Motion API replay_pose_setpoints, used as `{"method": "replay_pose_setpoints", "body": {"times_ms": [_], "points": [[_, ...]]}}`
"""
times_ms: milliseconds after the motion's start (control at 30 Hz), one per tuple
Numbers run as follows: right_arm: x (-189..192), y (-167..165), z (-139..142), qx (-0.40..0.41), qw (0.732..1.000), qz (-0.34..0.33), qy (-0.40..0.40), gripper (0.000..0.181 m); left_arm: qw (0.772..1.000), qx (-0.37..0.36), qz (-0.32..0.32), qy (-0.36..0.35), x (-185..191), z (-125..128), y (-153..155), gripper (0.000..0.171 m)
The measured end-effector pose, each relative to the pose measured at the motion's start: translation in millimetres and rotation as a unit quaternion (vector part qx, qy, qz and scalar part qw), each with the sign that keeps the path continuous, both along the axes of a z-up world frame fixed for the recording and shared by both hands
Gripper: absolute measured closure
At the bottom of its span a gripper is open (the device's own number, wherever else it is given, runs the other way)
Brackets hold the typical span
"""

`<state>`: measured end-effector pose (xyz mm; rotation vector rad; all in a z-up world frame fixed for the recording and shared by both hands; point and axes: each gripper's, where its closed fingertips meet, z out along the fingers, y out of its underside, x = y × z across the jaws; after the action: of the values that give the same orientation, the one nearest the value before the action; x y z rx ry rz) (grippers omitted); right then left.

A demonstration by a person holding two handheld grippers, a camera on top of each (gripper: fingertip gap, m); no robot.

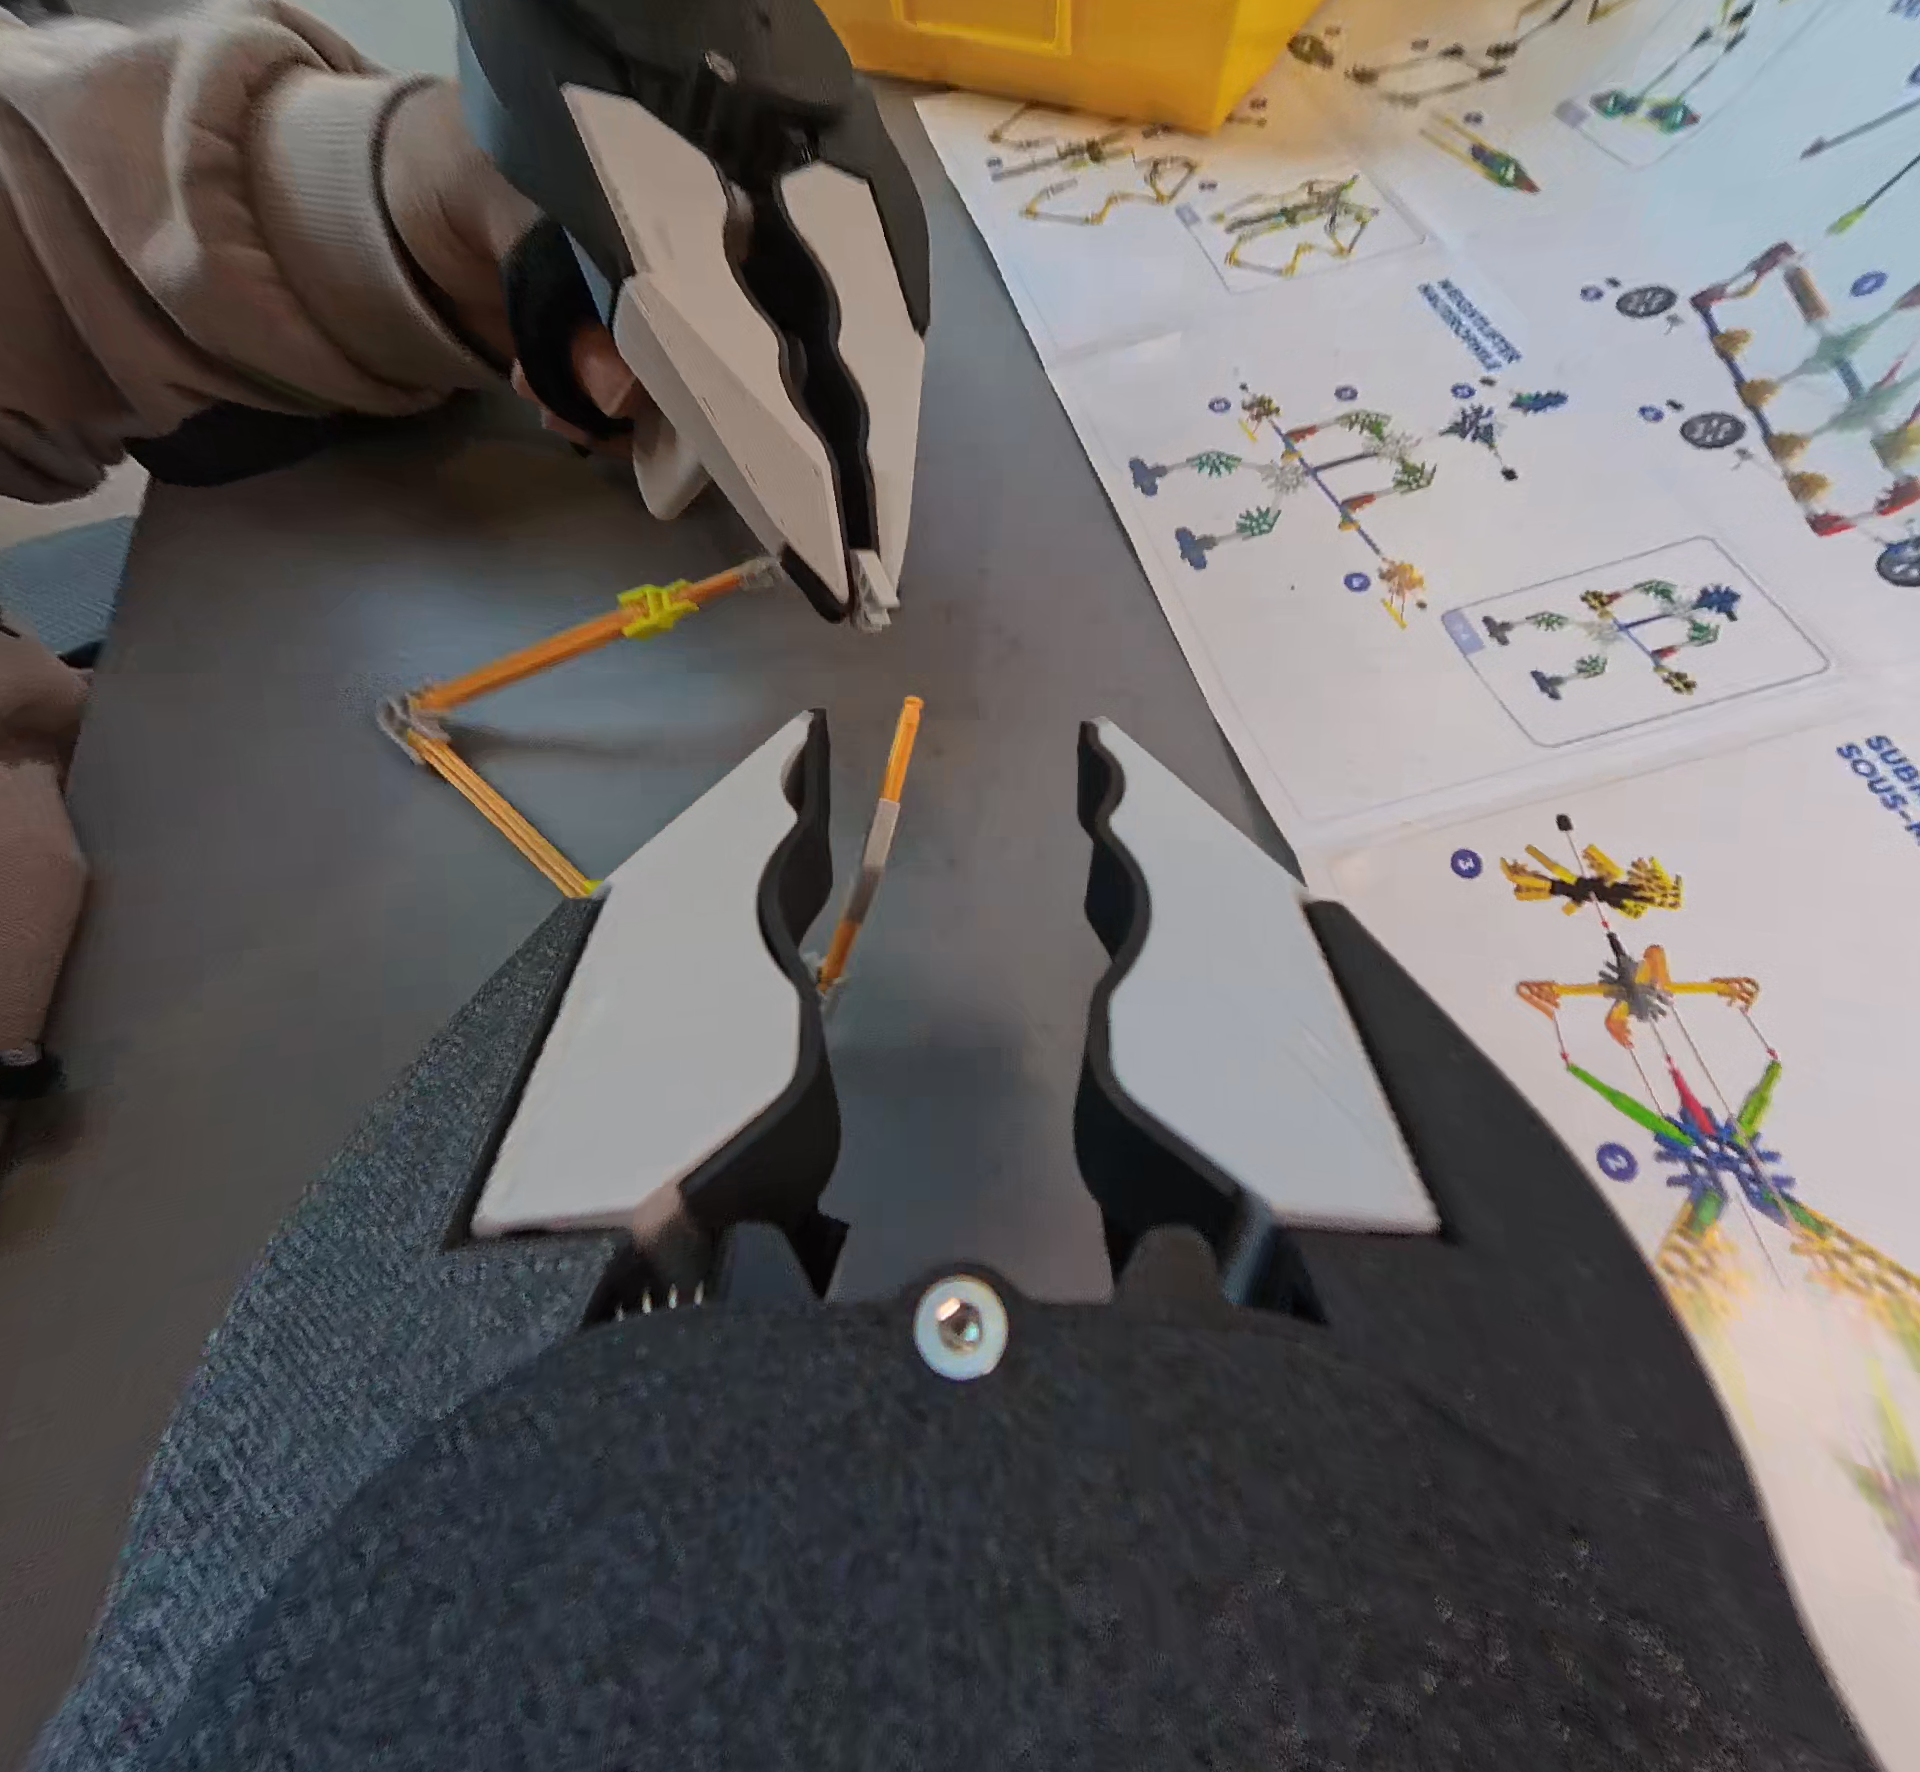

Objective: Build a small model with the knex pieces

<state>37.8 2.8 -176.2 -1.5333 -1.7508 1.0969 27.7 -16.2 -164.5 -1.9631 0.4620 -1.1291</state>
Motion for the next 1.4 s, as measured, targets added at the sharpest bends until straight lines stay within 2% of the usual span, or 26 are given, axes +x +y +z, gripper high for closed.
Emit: {"method": "replay_pose_setpoints", "body": {"times_ms": [33,100,200,300,433,500,600,800,900,933,1033,1200,1400], "points": [[-1,-3,11,-0.02,0.999,0.008,0.03,0.135,1.0,0.005,-0.007,-0.005,2,3,-2,0.168],[0,-15,30,-0.082,0.993,0.037,0.073,0.147,0.999,0.015,-0.026,-0.016,7,9,-7,0.168],[2,-30,36,-0.136,0.984,0.076,0.083,0.158,0.998,0.035,-0.047,-0.017,14,14,-13,0.168],[1,-39,29,-0.146,0.982,0.092,0.071,0.168,0.996,0.058,-0.067,-0.01,20,18,-19,0.168],[3,-42,34,-0.164,0.978,0.101,0.076,0.171,0.994,0.079,-0.074,-0.002,21,22,-22,0.168],[5,-41,36,-0.169,0.977,0.103,0.08,0.179,0.994,0.081,-0.078,-0.003,20,23,-23,0.167],[6,-35,39,-0.171,0.977,0.097,0.086,0.179,0.995,0.07,-0.077,-0.007,15,22,-22,0.16],[6,-33,40,-0.168,0.977,0.094,0.092,0.179,0.995,0.066,-0.076,0.004,15,19,-22,0.168],[5,-37,43,-0.182,0.973,0.1,0.099,0.171,0.994,0.071,-0.081,0.013,18,19,-24,0.169],[4,-39,41,-0.179,0.974,0.101,0.096,0.177,0.994,0.072,-0.085,0.012,20,20,-25,0.169],[5,-42,41,-0.172,0.974,0.11,0.096,0.179,0.992,0.079,-0.095,0.019,22,19,-28,0.169],[16,-59,57,-0.286,0.939,0.164,0.096,0.179,0.981,0.136,-0.135,0.013,33,34,-45,0.169],[33,-85,82,-0.416,0.864,0.26,0.113,0.18,0.961,0.205,-0.184,-0.027,50,57,-70,0.169]]}}
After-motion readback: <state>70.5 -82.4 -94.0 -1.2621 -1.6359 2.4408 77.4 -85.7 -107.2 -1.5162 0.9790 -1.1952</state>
